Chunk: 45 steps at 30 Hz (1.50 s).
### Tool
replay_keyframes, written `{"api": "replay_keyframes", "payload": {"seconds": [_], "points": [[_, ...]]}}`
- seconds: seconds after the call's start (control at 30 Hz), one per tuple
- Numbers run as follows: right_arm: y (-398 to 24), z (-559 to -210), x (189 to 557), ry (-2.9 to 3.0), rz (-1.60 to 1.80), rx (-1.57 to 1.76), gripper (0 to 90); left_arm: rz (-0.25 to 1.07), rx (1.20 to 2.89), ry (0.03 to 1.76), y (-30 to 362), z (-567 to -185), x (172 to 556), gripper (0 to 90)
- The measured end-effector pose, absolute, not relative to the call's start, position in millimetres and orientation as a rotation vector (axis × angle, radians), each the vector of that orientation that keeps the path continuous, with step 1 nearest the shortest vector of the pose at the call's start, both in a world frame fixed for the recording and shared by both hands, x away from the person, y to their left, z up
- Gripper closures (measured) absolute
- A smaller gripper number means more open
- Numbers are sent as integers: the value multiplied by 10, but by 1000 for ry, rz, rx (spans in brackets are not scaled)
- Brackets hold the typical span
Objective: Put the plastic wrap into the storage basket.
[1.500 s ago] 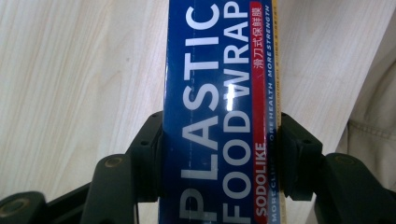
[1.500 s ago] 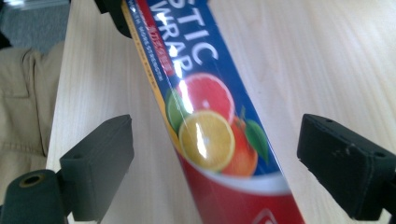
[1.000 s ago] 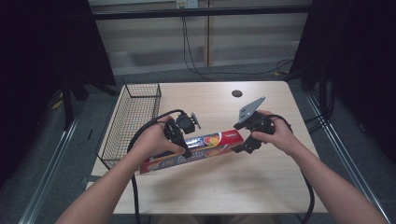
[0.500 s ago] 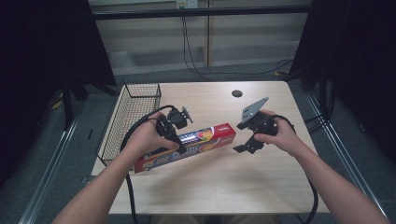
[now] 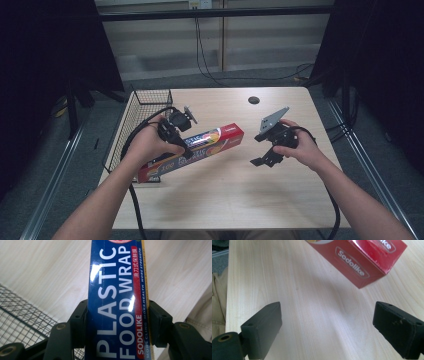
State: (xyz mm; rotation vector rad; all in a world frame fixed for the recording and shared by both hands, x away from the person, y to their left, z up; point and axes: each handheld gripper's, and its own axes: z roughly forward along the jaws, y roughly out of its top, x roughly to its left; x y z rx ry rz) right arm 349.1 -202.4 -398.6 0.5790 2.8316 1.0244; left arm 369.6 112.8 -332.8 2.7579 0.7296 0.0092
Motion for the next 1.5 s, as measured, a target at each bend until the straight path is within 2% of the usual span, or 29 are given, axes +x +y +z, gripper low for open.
{"api": "replay_keyframes", "payload": {"seconds": [0.77, 1.5], "points": [[-1995, -4015, 3507, 2831, 1012, 602, 86, 37, 2646, 943, 1484, -3151, 3787, 444], [-1967, -4017, 3498, 2830, 1020, 586, 86, 143, 2547, 1148, 1896, -2935, 3779, 445]]}}
